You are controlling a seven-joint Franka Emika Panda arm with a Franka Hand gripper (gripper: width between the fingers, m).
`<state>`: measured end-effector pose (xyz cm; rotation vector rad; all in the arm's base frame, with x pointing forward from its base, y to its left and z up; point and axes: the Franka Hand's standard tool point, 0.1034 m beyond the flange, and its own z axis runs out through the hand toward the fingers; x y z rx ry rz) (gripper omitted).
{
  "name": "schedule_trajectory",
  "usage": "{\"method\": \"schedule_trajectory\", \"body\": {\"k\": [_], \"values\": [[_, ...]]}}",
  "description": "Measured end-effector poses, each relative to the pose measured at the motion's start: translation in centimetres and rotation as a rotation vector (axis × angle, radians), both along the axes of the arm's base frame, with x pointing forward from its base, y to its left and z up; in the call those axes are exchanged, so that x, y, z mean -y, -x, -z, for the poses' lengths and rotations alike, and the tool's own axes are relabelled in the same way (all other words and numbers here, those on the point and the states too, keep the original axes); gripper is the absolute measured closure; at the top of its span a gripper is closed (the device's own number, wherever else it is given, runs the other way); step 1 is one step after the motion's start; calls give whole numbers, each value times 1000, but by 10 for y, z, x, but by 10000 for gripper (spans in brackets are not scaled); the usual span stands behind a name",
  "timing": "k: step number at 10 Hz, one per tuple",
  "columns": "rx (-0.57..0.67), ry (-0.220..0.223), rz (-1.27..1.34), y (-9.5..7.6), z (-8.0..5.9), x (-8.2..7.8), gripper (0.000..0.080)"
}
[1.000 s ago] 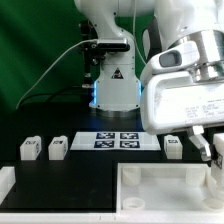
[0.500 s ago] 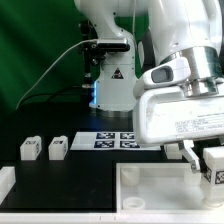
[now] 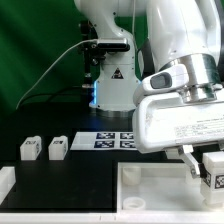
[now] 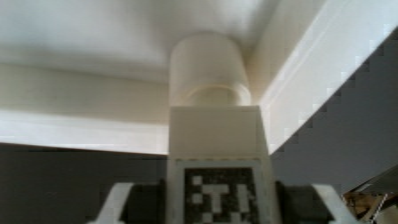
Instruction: Assemble one leg
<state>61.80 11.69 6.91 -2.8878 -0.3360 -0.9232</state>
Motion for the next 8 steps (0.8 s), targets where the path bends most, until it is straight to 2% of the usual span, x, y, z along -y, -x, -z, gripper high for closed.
{"method": "schedule_trajectory", "body": {"k": [2, 3, 4, 5, 6, 8], "values": [[-12, 2, -2, 0, 0, 0, 508], [-26, 4, -4, 2, 3, 0, 427], [-27, 4, -5, 2, 3, 0, 289], [-27, 5, -6, 2, 3, 0, 289], [-28, 5, -6, 2, 4, 0, 180], [-28, 6, -7, 2, 4, 0, 159]]}}
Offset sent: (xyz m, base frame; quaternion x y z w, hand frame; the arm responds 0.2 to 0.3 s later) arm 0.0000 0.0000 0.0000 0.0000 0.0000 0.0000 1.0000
